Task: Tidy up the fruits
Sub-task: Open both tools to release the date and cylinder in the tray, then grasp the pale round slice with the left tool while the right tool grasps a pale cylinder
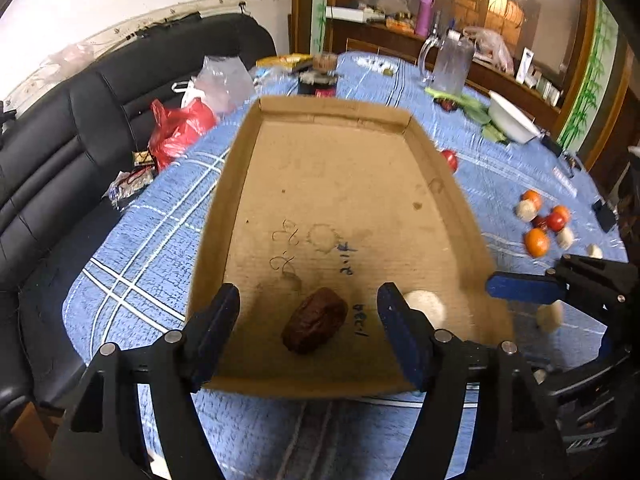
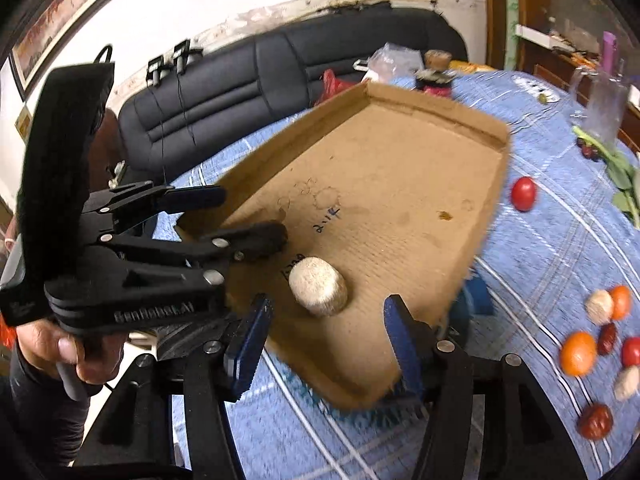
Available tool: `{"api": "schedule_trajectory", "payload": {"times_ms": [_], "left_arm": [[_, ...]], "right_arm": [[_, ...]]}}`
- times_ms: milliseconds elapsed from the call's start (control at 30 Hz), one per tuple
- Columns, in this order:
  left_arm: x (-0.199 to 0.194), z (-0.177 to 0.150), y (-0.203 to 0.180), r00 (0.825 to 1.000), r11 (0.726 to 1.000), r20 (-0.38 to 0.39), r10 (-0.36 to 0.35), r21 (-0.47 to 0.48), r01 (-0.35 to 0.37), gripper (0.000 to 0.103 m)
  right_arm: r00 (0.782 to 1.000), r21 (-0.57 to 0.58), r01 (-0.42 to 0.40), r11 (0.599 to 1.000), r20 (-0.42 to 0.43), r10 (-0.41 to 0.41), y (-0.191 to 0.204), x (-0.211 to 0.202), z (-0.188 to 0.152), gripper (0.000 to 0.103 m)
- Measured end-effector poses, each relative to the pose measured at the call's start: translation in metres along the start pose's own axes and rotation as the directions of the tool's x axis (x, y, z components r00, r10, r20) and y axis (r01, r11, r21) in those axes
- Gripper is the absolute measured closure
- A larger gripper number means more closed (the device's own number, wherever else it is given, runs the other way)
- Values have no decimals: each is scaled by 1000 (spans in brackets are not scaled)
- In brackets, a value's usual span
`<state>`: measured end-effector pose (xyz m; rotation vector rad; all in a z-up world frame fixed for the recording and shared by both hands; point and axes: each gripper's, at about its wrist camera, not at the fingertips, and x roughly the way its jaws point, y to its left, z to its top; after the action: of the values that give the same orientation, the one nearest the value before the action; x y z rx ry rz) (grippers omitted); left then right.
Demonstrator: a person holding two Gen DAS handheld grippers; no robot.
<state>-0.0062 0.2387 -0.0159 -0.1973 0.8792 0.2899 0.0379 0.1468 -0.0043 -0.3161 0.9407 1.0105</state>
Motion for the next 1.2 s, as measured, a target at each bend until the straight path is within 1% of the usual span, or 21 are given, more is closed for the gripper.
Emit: {"api": "schedule_trajectory", "payload": {"times_ms": [100,200,500,633,833,967,1067,1200], "left_arm": [[-11,-2,-10,1000,1000,17,-19,9,19,32],[-21,-5,-25,998,999,30,-48,24,48,32],[-35,-15,-77,990,986,20,-141,89,139,32],[-35,-22,-105,983,975,-7,-183,126,182,32],[-29,-34,-144,971,956,-60,-232,170,239,32],[-21,-41,-164,964,946,-103,-247,190,263,32],[-17,-44,-178,960,937,-123,-251,219,273,32],[-11,-43,-191,960,930,-133,-246,247,273,32]], "right_arm": [[999,28,4,1000,36,-5,-8,-20,-10,44],[998,63,27,998,60,-31,-19,-41,-27,44],[994,190,84,978,54,-96,-65,-75,-83,43],[991,263,111,958,46,-128,-88,-88,-107,43],[981,347,148,926,65,-182,-119,-115,-139,43],[974,396,174,902,68,-218,-138,-126,-155,43],[964,418,210,884,65,-260,-152,-133,-163,43],[944,457,261,850,65,-325,-176,-146,-172,43]]}}
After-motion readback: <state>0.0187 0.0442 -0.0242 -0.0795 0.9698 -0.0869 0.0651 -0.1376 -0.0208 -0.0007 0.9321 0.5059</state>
